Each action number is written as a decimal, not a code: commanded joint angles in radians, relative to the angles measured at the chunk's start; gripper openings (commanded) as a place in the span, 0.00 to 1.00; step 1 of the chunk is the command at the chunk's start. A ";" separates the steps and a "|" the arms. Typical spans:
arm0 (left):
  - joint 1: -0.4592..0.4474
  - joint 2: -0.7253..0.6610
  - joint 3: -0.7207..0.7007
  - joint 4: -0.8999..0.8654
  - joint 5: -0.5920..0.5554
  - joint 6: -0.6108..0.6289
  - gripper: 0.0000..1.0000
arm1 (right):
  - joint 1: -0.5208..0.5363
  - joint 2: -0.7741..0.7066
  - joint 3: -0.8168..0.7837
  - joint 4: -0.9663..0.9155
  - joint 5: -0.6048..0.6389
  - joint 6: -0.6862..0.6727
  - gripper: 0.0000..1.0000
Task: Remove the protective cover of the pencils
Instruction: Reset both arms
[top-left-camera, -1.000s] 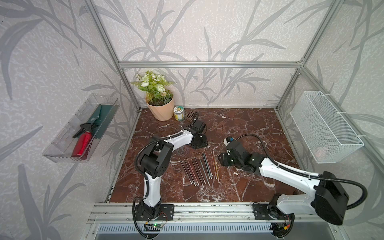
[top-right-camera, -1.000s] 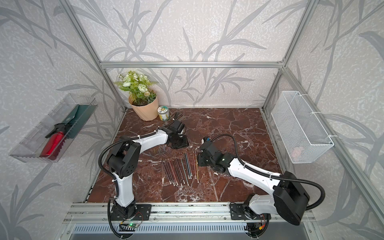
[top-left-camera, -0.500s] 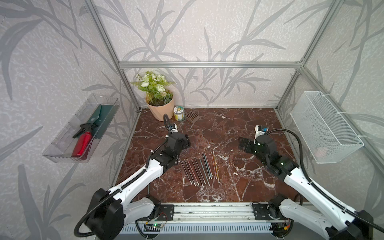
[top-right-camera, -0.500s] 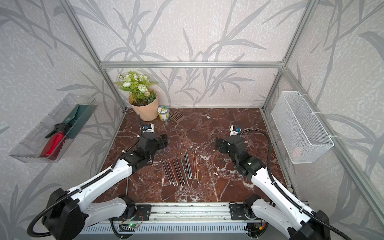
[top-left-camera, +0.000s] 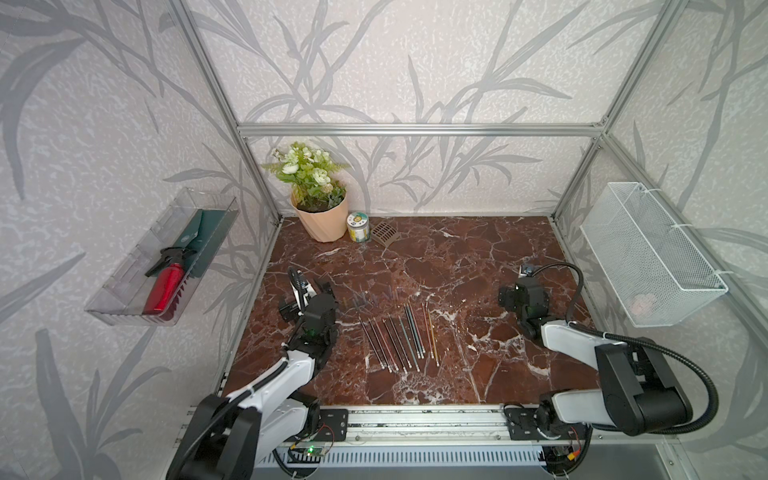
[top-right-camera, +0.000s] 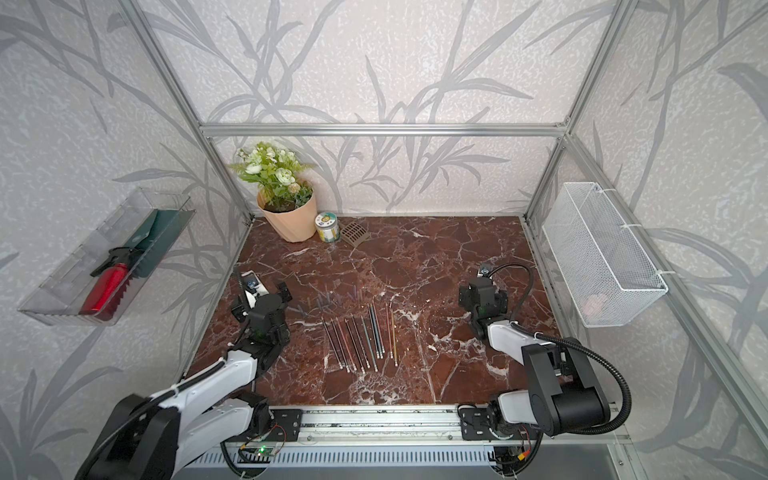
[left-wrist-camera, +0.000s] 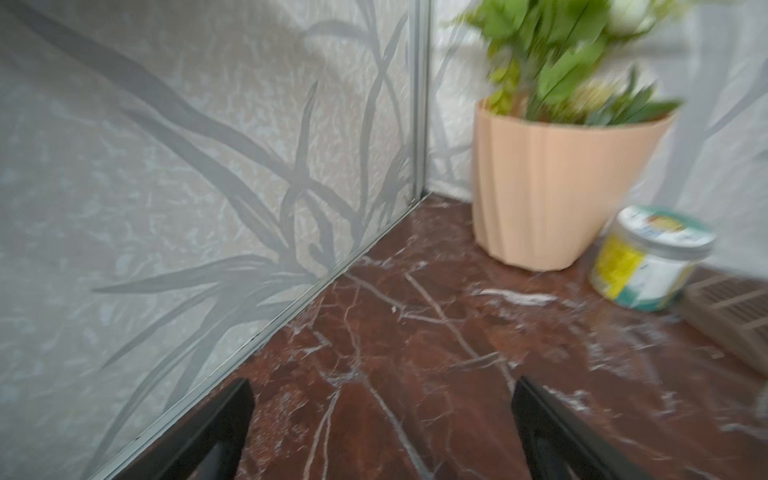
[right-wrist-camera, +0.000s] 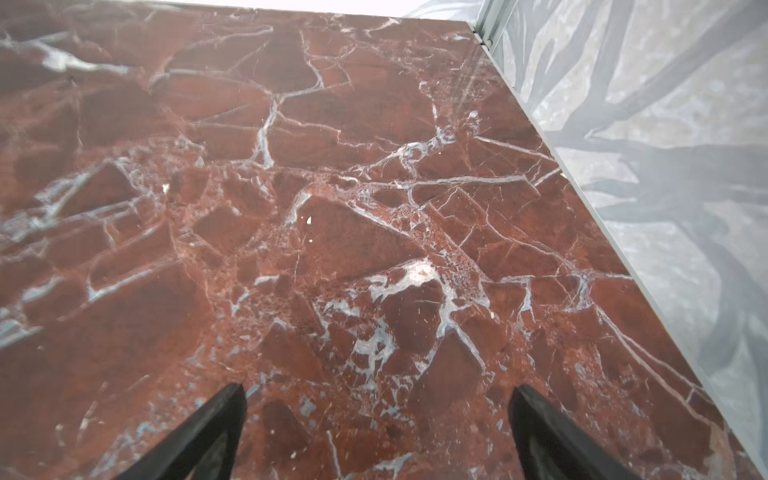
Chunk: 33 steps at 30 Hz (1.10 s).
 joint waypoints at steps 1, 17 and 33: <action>0.043 0.161 0.033 0.199 -0.041 0.097 1.00 | 0.006 0.011 -0.042 0.309 -0.048 -0.123 1.00; 0.222 0.368 0.096 0.248 0.422 0.073 0.99 | -0.002 0.208 -0.103 0.649 -0.161 -0.197 0.99; 0.276 0.417 0.051 0.369 0.585 0.082 0.99 | 0.003 0.215 -0.097 0.654 -0.159 -0.206 0.99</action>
